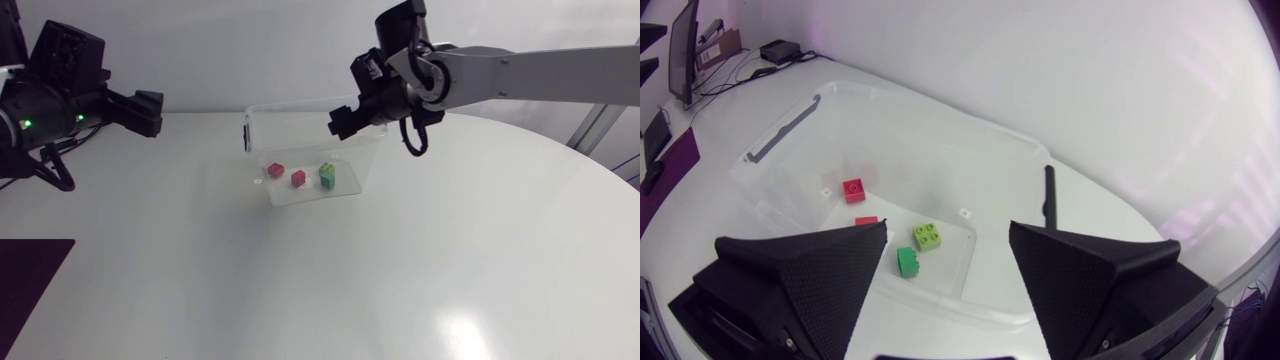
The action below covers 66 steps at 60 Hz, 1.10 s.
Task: Place the duplo bricks in the container
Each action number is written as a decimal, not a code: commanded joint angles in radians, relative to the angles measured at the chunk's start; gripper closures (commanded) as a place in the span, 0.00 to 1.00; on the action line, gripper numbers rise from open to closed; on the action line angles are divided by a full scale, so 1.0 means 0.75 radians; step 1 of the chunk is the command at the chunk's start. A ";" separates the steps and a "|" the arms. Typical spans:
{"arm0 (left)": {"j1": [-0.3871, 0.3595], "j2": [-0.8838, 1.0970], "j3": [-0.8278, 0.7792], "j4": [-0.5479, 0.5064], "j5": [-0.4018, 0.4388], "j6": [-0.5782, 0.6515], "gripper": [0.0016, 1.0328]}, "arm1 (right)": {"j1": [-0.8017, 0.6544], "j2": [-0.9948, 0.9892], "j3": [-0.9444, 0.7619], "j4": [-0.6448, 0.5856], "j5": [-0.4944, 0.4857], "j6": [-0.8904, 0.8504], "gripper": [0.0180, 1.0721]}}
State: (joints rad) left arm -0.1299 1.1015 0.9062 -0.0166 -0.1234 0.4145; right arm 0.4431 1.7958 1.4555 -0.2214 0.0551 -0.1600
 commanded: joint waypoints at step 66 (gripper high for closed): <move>0.075 -0.888 -0.539 0.022 -0.112 -0.035 0.04 | -0.441 -1.695 -1.268 0.195 0.164 -0.190 0.05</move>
State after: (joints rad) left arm -0.0864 0.4843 0.5488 -0.0154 -0.1970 0.4137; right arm 0.1349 0.5941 0.5529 -0.0555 0.1764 -0.2710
